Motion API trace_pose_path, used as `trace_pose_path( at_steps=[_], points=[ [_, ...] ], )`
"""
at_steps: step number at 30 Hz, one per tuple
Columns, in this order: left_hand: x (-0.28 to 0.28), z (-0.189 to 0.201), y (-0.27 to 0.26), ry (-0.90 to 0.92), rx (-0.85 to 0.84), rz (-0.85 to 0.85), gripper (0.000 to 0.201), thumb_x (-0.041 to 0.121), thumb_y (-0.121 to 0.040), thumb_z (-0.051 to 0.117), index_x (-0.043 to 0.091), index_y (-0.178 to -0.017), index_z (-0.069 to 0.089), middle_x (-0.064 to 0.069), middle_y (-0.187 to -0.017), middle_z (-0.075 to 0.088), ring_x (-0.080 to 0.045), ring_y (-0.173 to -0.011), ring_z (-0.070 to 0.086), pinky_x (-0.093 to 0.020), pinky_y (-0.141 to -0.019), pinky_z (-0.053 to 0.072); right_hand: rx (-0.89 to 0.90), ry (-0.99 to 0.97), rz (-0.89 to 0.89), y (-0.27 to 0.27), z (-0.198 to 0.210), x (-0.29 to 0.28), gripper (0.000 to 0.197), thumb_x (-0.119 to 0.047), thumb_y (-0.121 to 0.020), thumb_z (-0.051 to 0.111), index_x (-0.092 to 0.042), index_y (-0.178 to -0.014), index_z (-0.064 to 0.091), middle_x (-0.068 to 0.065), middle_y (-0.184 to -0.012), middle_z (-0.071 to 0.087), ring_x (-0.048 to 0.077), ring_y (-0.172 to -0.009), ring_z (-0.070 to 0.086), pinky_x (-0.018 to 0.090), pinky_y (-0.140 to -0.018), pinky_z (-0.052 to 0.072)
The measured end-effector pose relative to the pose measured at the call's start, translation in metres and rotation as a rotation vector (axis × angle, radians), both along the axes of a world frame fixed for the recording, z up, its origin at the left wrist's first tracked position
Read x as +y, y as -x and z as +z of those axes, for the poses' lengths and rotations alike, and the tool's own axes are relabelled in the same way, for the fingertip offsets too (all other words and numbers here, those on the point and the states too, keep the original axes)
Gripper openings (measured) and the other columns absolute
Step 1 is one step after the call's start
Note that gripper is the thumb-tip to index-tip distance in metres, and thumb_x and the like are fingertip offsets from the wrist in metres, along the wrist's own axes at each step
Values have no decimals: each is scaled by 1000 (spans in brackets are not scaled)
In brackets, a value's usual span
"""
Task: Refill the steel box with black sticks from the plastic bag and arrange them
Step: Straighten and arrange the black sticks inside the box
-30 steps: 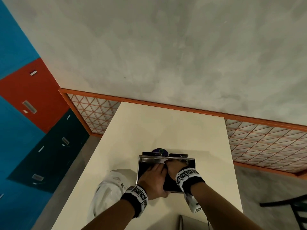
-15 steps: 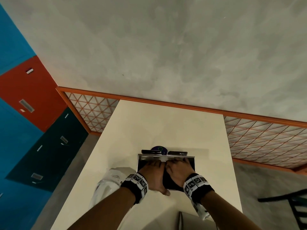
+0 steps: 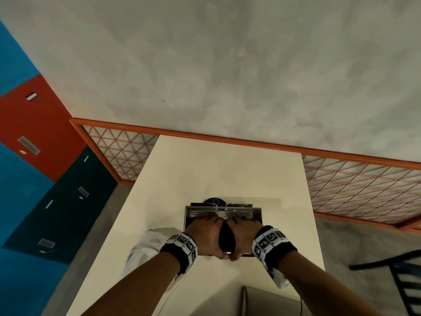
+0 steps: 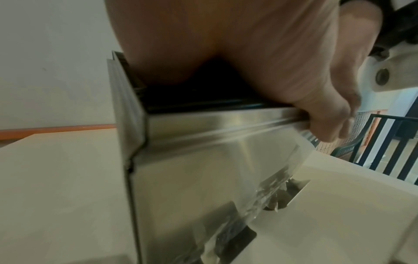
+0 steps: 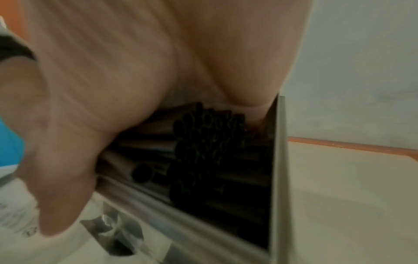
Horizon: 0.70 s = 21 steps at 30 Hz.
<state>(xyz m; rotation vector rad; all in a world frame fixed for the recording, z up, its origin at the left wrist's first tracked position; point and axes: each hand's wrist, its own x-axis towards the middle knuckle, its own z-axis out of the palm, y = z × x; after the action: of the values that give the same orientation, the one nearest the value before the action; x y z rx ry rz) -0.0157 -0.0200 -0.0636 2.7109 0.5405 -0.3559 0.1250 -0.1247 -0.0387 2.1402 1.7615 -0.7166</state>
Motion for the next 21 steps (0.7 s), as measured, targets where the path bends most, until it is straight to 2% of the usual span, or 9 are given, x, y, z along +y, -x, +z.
trace_pose_path(
  at_steps=[6, 9, 13, 18, 21],
  points=[
    [7, 9, 2, 25, 79, -26, 96, 77, -53, 77, 28, -130, 47, 2, -127, 60, -22, -111, 61, -36, -92, 51, 88, 19, -32, -6, 1, 2, 107, -69, -48, 80, -30, -136, 34, -2, -130, 53, 24, -116, 55, 41, -95, 48],
    [8, 12, 6, -4, 68, -7, 93, 79, -53, 73, 28, -126, 49, 6, -126, 61, -20, -109, 62, -38, -92, 53, 132, 27, -19, -6, 1, 5, 105, -72, -42, 79, -33, -130, 37, -3, -124, 57, 23, -110, 59, 39, -90, 51],
    [7, 14, 7, -57, 5, -5, 86, 82, -53, 68, 28, -119, 53, 9, -119, 62, -16, -104, 63, -34, -88, 52, 124, -2, -21, -7, 5, 4, 92, -67, -45, 80, -31, -121, 41, -5, -114, 62, 23, -101, 63, 39, -84, 54],
    [12, 11, 7, -27, -65, 22, 88, 85, -52, 66, 29, -119, 51, 12, -120, 61, -14, -106, 62, -34, -92, 51, 16, -115, -1, -7, 9, -2, 93, -69, -52, 73, -29, -130, 39, -2, -128, 57, 28, -115, 55, 50, -100, 40],
    [10, 7, 8, 21, -45, 30, 88, 81, -54, 69, 28, -120, 49, 10, -123, 60, -15, -109, 61, -35, -93, 51, -20, -117, 15, -5, 8, -4, 94, -71, -55, 71, -27, -132, 40, -1, -131, 56, 28, -119, 53, 51, -103, 38]
  ],
)
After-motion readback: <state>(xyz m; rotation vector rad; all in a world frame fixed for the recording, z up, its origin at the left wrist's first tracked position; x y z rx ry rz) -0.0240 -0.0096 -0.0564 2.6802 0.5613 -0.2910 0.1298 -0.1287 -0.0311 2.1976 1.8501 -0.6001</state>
